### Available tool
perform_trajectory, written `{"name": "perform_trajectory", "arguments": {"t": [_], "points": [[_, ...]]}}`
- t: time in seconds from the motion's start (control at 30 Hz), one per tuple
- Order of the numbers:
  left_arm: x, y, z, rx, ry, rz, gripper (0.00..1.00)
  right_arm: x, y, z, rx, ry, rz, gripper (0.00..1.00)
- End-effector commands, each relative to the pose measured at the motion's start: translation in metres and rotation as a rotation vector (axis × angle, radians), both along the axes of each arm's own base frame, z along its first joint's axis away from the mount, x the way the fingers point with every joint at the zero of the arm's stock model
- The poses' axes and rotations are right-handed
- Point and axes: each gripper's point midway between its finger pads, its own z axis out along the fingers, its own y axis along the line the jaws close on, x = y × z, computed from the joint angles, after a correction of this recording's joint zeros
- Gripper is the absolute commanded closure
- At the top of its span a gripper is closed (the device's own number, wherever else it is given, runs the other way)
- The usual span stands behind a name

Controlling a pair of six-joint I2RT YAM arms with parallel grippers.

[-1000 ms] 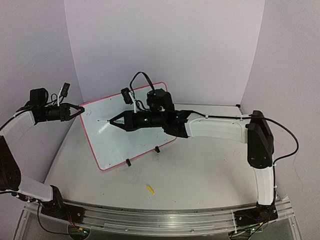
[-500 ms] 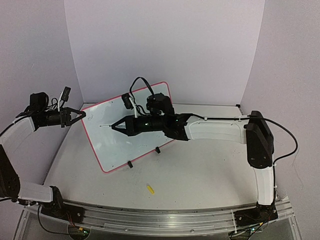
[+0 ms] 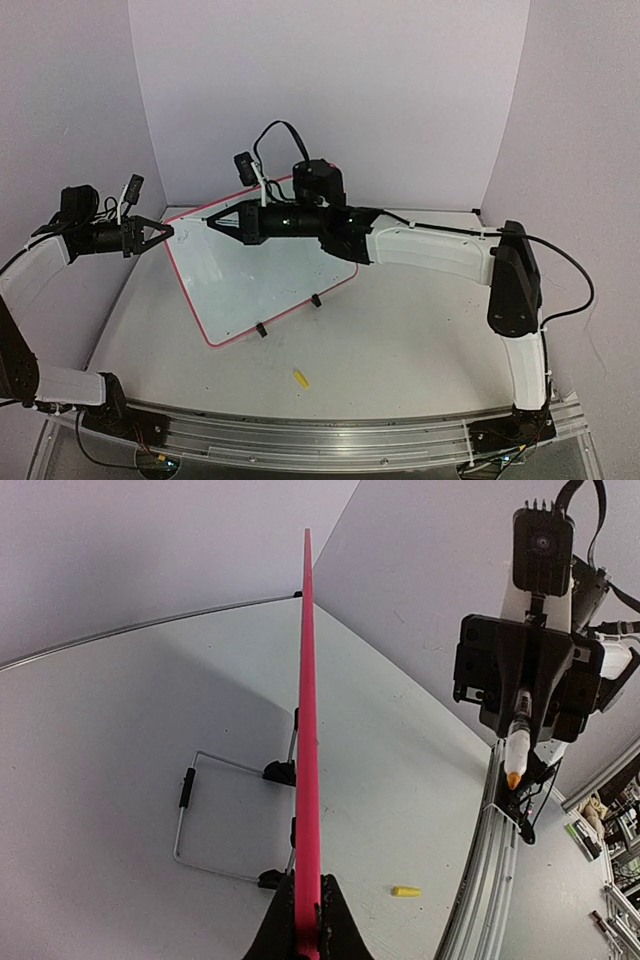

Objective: Write a sentence on the whiteboard

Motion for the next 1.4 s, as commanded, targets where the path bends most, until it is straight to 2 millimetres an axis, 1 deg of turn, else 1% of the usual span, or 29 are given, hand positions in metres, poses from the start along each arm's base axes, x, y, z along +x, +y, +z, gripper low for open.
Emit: {"name": "perform_trajectory", "arguments": {"t": [0.0, 0.1, 0.3, 0.5, 0.77, 1.0, 1.1, 1.23, 1.37], "points": [[-0.005, -0.006, -0.011, 0.012, 0.056, -0.015, 1.00, 0.001, 0.016, 0.004, 0.043, -0.022, 0.050, 1.00], [-0.005, -0.006, -0.011, 0.012, 0.056, -0.015, 1.00, 0.002, 0.021, -0.001, 0.042, -0.014, 0.061, 1.00], [-0.006, -0.006, -0.010, 0.012, 0.054, -0.017, 1.00, 0.007, 0.024, -0.010, 0.030, -0.001, 0.056, 1.00], [-0.006, -0.006, -0.010, 0.011, 0.055, -0.016, 1.00, 0.018, 0.027, -0.019, 0.021, 0.012, 0.017, 1.00], [-0.007, -0.006, -0.009, 0.008, 0.054, -0.019, 1.00, 0.033, 0.029, -0.024, 0.021, 0.024, -0.026, 1.00], [-0.007, -0.007, -0.009, 0.004, 0.054, -0.026, 1.00, 0.043, 0.032, -0.033, -0.004, 0.032, -0.064, 1.00], [-0.008, -0.007, -0.008, 0.002, 0.053, -0.028, 1.00, 0.046, 0.031, -0.040, -0.019, 0.041, -0.080, 1.00], [-0.008, -0.007, -0.008, 0.001, 0.052, -0.029, 1.00, 0.046, 0.028, -0.053, -0.047, 0.056, -0.084, 1.00], [-0.008, -0.007, -0.007, 0.000, 0.052, -0.029, 1.00, 0.040, 0.024, -0.069, -0.078, 0.075, -0.074, 1.00]]}}
